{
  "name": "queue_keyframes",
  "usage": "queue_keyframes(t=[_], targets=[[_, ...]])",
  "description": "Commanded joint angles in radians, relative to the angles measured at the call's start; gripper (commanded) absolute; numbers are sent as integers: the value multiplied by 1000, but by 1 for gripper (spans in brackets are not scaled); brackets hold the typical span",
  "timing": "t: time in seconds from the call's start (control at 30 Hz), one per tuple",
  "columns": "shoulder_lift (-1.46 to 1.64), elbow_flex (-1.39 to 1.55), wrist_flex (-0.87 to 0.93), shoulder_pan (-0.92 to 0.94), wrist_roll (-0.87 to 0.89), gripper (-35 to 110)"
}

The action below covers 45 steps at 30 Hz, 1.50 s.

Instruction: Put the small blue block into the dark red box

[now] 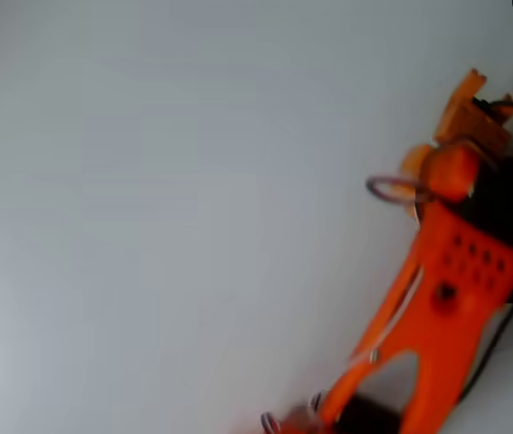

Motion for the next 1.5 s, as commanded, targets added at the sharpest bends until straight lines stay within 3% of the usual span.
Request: queue_keyframes(t=[0.0, 0.33, 0.47, 0.63, 0.73, 0.93, 1.13, 1.47], targets=[[164, 72, 12, 86, -66, 1], [144, 299, -279, 259, -414, 1], [54, 273, -319, 316, -563, 1], [-48, 270, -414, 337, -765, 10], [-80, 262, -417, 331, -839, 17], [-49, 288, -385, 316, -960, 19], [127, 353, -270, 201, -1114, 11], [976, 1048, -430, -295, -1433, 0]])
